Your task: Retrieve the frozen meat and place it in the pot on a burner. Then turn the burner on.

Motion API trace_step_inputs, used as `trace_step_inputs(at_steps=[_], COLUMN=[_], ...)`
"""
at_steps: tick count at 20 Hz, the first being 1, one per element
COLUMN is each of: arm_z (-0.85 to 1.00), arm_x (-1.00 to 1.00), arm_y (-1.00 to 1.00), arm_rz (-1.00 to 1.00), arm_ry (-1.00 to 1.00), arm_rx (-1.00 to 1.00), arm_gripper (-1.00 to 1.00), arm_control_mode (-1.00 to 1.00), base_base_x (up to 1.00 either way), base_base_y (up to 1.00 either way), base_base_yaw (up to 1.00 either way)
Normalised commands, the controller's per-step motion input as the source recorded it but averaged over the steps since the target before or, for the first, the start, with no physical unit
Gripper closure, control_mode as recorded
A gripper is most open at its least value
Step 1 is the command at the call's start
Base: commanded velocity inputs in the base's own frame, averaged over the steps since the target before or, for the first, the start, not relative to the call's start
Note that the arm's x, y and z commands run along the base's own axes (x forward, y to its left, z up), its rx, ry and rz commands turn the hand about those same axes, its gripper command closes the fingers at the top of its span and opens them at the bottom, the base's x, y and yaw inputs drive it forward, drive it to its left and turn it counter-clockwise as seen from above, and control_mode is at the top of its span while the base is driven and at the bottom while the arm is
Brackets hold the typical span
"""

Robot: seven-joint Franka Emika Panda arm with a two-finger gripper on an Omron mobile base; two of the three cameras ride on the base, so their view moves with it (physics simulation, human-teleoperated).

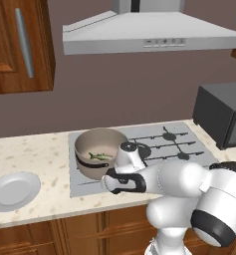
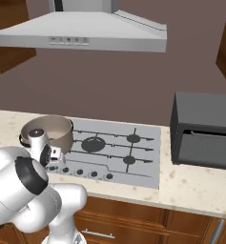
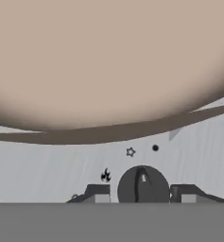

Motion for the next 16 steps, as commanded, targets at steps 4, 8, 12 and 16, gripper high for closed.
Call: trace_step_inputs(at_steps=[4,8,12,16], arm_z=[-0.44,-0.48,-0.49,-0.44], arm_x=[0.00,0.00,-0.04,-0.24], arm_y=[-0.12,-0.10,-0.14,-0.25], arm_rz=[0.04,0.08,0.10,0.09], arm_ry=[-0.14,-0.17,-0.21,-0.19], arm_rx=[0.05,0.03,0.03,0.06], arm_gripper=[1.00,1.00,1.00,1.00], arm_control_mode=[-1.00,-1.00,-1.00,-1.00], base_base_x=[0.00,0.00,0.00,0.00], base_base_y=[0.00,0.00,0.00,0.00], base_base_yaw=[0.00,0.00,0.00,0.00])
